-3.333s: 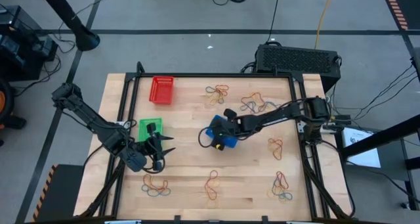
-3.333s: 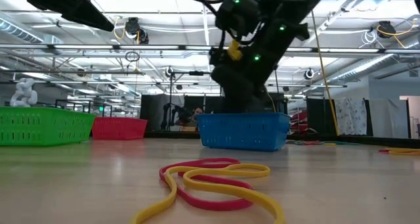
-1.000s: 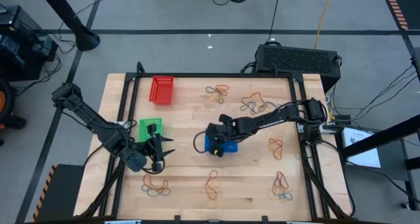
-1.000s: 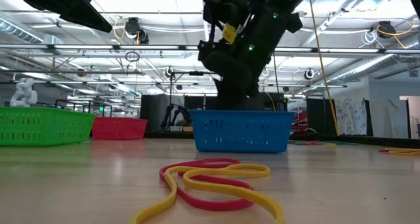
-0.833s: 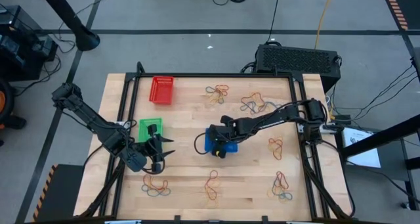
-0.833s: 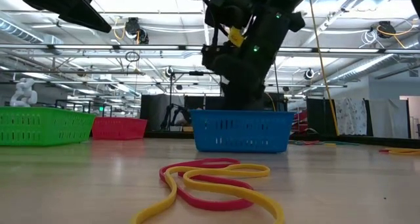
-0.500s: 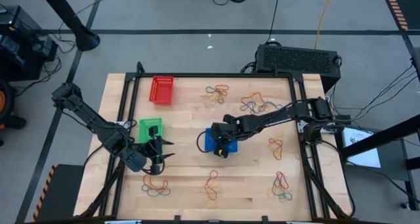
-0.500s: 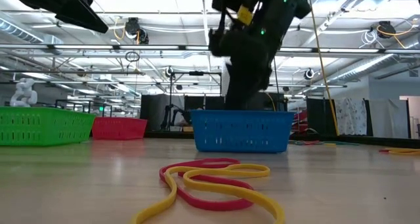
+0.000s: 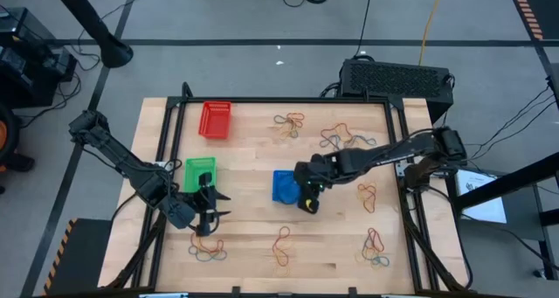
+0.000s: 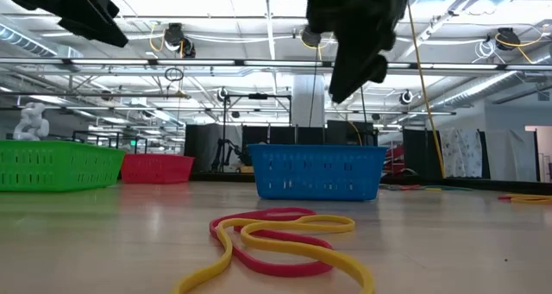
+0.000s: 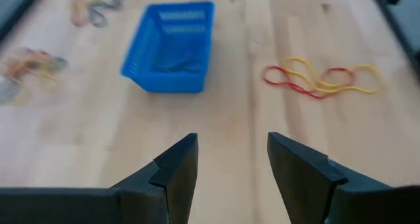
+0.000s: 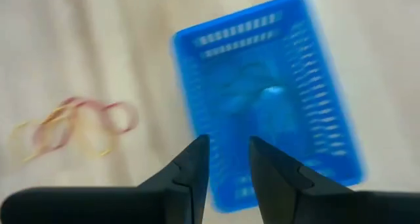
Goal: Sort rubber bands into baskets
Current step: Put the blue rubber band into the blue bin
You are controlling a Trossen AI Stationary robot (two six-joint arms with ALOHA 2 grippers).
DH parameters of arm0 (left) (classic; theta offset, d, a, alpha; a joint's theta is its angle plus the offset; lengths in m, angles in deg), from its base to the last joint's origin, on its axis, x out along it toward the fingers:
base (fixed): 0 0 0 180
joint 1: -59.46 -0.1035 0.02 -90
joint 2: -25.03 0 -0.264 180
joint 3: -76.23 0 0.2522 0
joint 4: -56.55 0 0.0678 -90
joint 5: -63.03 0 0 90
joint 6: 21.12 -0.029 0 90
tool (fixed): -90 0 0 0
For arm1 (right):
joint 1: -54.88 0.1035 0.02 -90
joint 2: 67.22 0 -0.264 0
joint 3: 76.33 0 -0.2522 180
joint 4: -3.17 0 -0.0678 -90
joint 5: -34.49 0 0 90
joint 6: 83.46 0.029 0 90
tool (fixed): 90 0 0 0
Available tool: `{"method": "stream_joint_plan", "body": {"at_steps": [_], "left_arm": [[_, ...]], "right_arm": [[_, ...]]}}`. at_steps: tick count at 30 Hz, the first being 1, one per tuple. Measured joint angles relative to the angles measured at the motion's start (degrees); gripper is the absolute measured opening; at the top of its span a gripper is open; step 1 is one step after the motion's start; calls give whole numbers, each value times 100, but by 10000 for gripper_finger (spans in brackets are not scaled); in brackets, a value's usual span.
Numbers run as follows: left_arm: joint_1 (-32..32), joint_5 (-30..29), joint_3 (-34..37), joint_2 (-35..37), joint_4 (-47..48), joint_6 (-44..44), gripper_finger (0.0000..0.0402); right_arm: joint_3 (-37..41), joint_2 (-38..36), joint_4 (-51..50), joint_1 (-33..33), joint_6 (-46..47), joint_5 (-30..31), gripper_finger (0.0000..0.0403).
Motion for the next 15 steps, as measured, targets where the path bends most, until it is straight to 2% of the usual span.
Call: {"method": "stream_joint_plan", "body": {"at_steps": [6,11,15], "left_arm": [[-2,592,-2,-170,-50,721,191],[-1,870,-2,-540,-410,529,191],[-2,1077,-2,-785,-835,205,191]], "right_arm": [[0,-37,-111,614,438,-498,98],[0,-37,-477,1315,1270,-1118,98],[0,-37,-847,1908,1918,-1241,98]]}}
